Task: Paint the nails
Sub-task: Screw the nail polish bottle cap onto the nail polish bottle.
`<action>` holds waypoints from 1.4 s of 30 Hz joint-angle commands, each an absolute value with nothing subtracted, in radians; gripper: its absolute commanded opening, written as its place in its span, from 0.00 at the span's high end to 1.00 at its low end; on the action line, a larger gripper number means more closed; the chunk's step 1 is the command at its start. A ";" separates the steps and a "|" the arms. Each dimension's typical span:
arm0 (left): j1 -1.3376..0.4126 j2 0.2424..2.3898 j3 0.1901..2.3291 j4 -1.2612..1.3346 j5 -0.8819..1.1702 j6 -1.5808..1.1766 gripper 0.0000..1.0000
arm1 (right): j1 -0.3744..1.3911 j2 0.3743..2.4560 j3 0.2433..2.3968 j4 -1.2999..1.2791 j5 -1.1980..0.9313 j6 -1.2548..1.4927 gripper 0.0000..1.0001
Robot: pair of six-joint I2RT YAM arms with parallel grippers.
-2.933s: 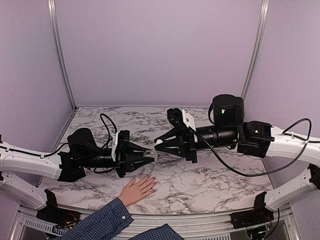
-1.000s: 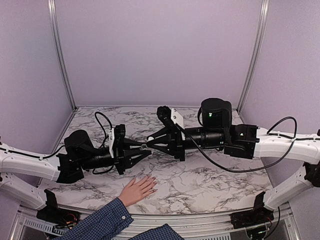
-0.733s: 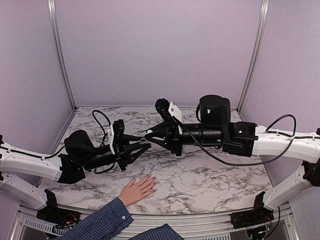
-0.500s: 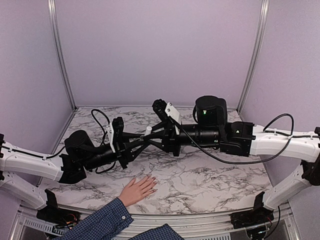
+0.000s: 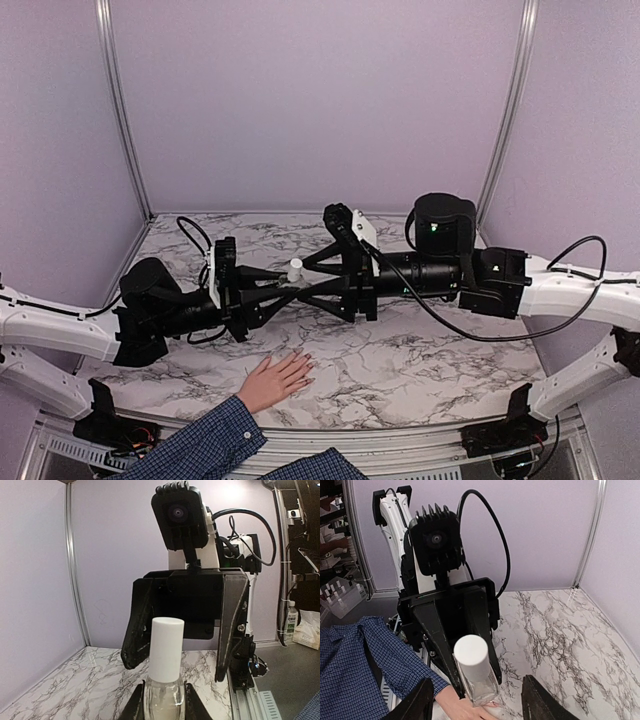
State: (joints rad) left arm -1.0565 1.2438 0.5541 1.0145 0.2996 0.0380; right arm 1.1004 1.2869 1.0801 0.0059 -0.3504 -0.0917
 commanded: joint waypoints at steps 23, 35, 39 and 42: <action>-1.057 1.310 0.684 0.923 0.803 -0.060 1.00 | 1.127 1.272 1.191 -0.079 -0.793 -0.307 0.51; -1.057 1.319 0.695 0.923 0.825 -0.072 1.00 | 1.140 1.293 1.200 -0.100 -0.798 -0.329 0.79; -1.057 1.313 0.693 0.923 0.813 -0.072 1.00 | 1.140 1.296 1.195 -0.103 -0.791 -0.334 0.88; -1.057 1.304 0.687 0.923 0.791 -0.064 1.00 | 1.140 1.298 1.193 -0.104 -0.779 -0.336 0.92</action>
State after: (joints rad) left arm -1.0580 1.3193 0.6678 0.9070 0.8135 -0.0647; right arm 1.1297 1.2881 1.1599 -0.0849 -0.7788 -0.3286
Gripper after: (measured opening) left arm 0.208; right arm 0.122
